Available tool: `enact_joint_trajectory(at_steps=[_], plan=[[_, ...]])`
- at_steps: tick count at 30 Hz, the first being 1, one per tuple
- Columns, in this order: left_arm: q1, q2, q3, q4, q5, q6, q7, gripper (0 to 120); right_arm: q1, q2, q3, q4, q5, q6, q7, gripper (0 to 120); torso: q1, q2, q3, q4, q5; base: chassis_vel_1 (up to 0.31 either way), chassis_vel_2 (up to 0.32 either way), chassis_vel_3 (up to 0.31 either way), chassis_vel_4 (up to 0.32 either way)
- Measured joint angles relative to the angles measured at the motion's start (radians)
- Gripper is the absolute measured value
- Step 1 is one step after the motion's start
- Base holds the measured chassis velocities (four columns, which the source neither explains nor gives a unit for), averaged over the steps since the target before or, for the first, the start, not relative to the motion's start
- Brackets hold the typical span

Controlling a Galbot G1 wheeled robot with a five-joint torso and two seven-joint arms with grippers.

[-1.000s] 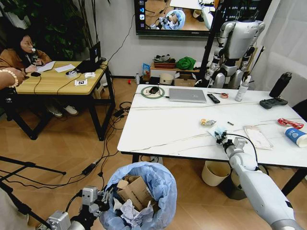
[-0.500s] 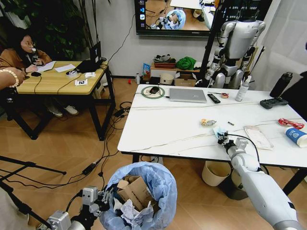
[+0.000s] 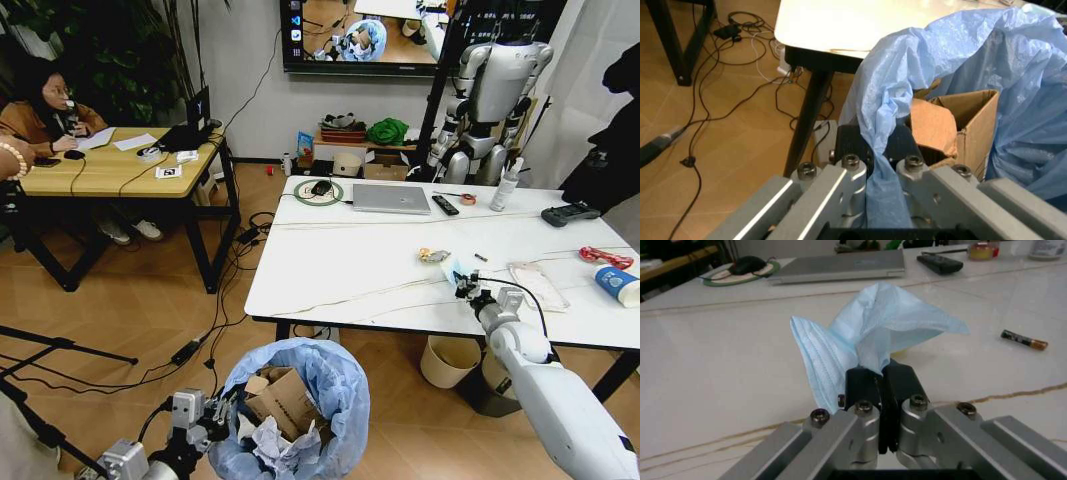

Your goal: Pick up the trash bin and place the trash from the table into it.

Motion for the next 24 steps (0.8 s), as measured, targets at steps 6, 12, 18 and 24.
enact_joint_trajectory(at_steps=[6, 12, 18, 24], plan=[[0.005, -0.002, 0.002, -0.001, 0.005, 0.0, 0.0, 0, -0.054, -0.039, -0.022, 0.13, 0.028, 0.01, -0.021, 0, 0.0, 0.0, 0.0, 0.0, 0.0, 0.0, 0.0, 0.0, 0.0], [0.007, -0.004, 0.003, -0.005, 0.009, 0.0, 0.0, 0, -0.091, -0.067, -0.053, 0.25, 0.054, 0.024, -0.043, 0, 0.0, 0.0, 0.0, 0.0, 0.0, 0.0, 0.0, 0.0, 0.0], [0.009, -0.002, 0.001, -0.008, 0.01, 0.0, 0.0, 0, -0.12, -0.112, -0.115, 0.363, 0.095, 0.06, -0.088, 0, 0.0, 0.0, 0.0, 0.0, 0.0, 0.0, 0.0, 0.0, 0.0], [0.013, -0.009, 0.001, -0.013, 0.009, 0.0, 0.0, 0, -0.104, -0.146, -0.222, 0.447, 0.151, 0.103, -0.136, 0, 0.0, 0.0, 0.0, 0.0, 0.0, 0.0, 0.0, 0.0, 0.0]])
